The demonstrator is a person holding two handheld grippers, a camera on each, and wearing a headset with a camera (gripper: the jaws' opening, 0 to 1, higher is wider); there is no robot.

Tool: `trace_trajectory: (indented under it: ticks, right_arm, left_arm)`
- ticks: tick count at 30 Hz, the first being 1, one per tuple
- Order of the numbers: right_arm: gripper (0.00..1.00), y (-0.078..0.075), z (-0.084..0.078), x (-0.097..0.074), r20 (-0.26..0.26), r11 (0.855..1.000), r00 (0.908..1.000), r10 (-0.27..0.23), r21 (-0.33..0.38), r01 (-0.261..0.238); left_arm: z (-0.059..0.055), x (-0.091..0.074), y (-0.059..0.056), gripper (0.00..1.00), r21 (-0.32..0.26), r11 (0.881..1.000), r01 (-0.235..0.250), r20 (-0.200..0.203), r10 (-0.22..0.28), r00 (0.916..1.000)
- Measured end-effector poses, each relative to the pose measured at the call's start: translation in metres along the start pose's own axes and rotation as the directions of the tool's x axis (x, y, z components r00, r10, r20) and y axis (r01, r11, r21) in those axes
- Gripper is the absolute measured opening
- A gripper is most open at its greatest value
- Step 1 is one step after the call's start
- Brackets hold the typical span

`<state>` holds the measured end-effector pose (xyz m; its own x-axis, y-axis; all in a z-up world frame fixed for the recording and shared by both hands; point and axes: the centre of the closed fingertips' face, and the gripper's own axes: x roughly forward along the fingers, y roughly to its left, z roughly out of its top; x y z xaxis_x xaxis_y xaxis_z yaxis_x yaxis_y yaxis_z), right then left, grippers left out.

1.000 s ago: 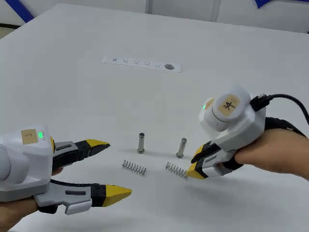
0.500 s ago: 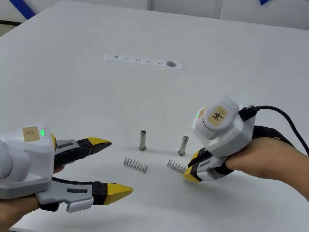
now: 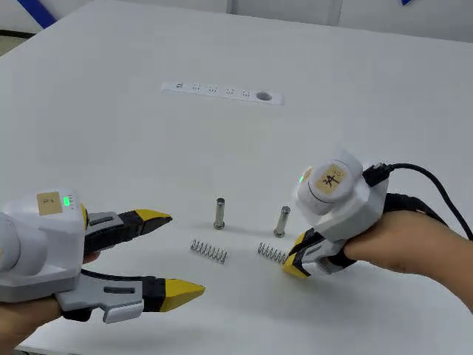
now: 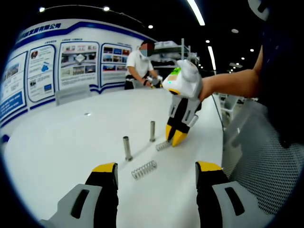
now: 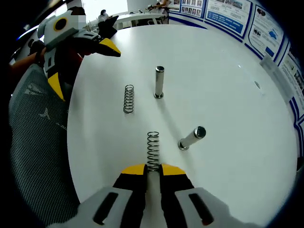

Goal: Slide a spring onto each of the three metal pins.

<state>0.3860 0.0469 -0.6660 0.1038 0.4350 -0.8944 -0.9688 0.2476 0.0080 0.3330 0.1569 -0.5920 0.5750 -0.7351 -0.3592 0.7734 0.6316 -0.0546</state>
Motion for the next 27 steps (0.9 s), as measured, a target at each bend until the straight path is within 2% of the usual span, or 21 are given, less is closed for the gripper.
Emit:
trace_trajectory:
  ticks: [6,14,17,21,27]
  right_arm:
    - [0.11,0.001,0.001,-0.003,-0.001,1.0,1.0,-0.005,-0.007,0.005]
    - [0.11,0.005,0.003,-0.017,-0.002,1.0,1.0,-0.004,-0.031,0.004]
    - [0.11,0.011,0.006,-0.023,0.001,0.999,1.0,0.009,-0.051,-0.009]
    - [0.11,0.026,0.016,-0.034,0.02,0.995,0.9983,0.054,-0.09,-0.052]
    - [0.11,0.037,0.029,-0.045,0.032,0.986,0.9969,0.072,-0.15,-0.066]
  left_arm:
    - [-0.001,0.003,-0.003,0.67,0.009,1.0,0.017,-0.01,-0.017,0.9998]
    - [-0.004,0.013,-0.012,0.64,0.047,0.995,0.092,-0.053,-0.089,0.9946]
    - [-0.003,0.017,-0.015,0.62,0.062,0.991,0.119,-0.062,-0.115,0.9914]
    - [0.001,0.023,-0.018,0.58,0.083,0.983,0.163,-0.069,-0.158,0.985]
    - [0.004,0.033,-0.025,0.51,0.111,0.969,0.22,-0.089,-0.211,0.9735]
